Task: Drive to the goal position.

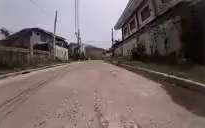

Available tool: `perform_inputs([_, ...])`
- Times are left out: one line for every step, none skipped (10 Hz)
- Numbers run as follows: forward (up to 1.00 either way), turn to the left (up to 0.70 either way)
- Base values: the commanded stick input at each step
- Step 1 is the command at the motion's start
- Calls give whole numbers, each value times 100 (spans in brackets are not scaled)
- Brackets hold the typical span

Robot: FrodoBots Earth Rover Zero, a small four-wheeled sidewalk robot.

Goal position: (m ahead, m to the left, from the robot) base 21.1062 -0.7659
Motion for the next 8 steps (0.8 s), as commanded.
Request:
perform_inputs([70, 0])
perform_inputs([70, 0])
perform_inputs([70, 0])
perform_inputs([70, 0])
perform_inputs([70, 0])
perform_inputs([70, 0])
perform_inputs([70, 0])
perform_inputs([70, 0])
